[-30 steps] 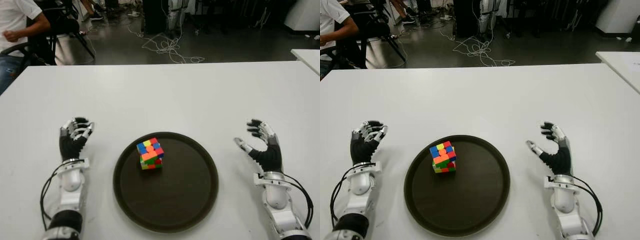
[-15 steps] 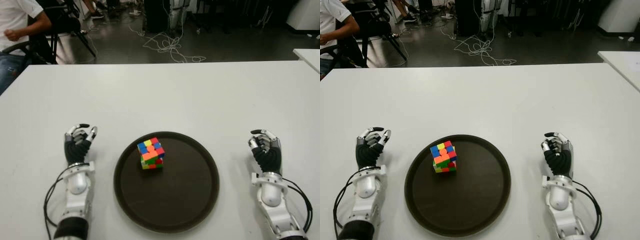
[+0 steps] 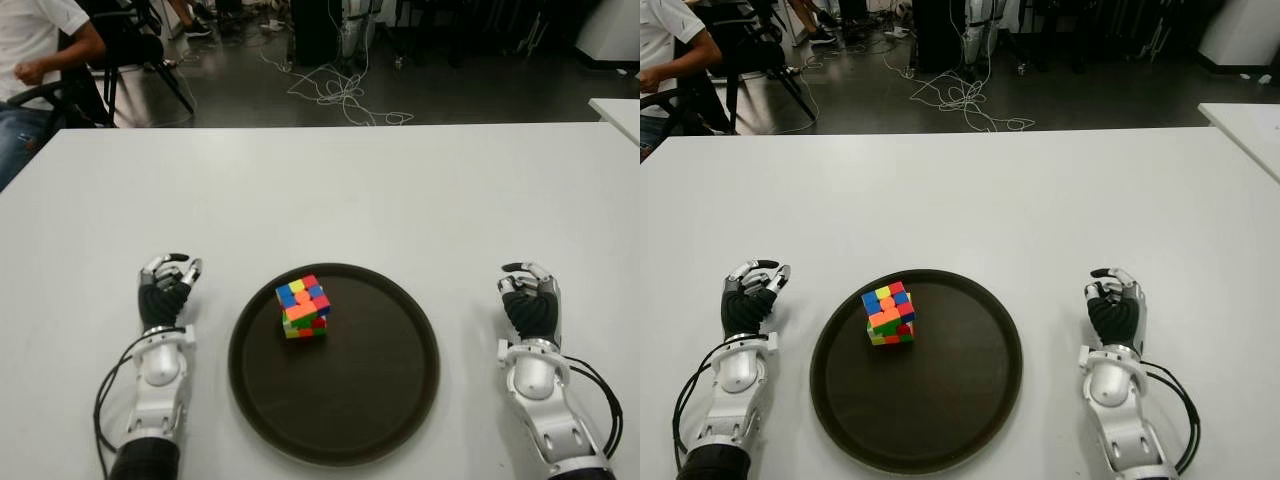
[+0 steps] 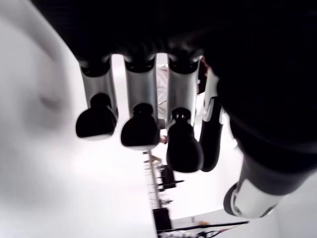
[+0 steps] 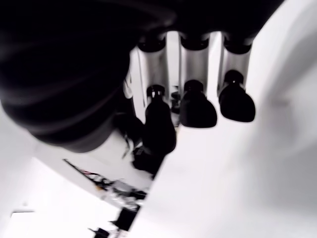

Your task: Pick up the Rubik's Cube and put it in the plate

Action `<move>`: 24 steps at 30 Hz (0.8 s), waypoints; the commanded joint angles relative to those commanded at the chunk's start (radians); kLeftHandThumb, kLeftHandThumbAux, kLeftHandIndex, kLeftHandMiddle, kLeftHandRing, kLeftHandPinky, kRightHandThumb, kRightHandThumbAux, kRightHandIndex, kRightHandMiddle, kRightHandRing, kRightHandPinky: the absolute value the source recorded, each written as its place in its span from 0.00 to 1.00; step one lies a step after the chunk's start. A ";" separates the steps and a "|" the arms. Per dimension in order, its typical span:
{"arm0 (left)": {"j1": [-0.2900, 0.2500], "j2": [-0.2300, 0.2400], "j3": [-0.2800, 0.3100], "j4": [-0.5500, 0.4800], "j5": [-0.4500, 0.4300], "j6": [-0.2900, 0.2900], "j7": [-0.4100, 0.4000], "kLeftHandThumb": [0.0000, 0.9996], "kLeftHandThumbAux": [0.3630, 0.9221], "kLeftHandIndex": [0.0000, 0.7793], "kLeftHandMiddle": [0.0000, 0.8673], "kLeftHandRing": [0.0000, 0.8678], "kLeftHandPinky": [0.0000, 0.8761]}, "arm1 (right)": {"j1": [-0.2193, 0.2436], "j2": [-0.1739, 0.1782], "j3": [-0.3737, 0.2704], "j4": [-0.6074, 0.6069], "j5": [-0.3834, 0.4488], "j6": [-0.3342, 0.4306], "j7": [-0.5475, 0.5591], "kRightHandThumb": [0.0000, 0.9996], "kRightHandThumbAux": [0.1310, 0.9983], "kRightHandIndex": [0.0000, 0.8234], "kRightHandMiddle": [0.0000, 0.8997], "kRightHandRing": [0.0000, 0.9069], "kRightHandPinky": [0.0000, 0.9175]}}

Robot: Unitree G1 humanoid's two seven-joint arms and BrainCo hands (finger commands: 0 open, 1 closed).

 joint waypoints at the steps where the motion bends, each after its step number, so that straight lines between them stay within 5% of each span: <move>1: 0.000 -0.002 0.003 -0.006 -0.004 0.015 0.001 0.71 0.62 0.57 0.96 0.97 0.95 | 0.000 -0.002 -0.001 -0.008 0.008 0.018 0.005 0.69 0.69 0.53 0.89 0.90 0.88; 10: -0.013 -0.023 0.028 -0.059 -0.023 0.178 0.019 0.71 0.62 0.57 0.95 0.96 0.94 | -0.011 -0.021 -0.018 -0.060 0.076 0.158 0.061 0.69 0.69 0.53 0.90 0.91 0.90; 24: -0.018 -0.030 0.039 -0.092 -0.006 0.257 0.026 0.71 0.62 0.57 0.96 0.96 0.94 | -0.007 -0.017 -0.029 -0.083 0.086 0.205 0.067 0.69 0.69 0.53 0.91 0.91 0.90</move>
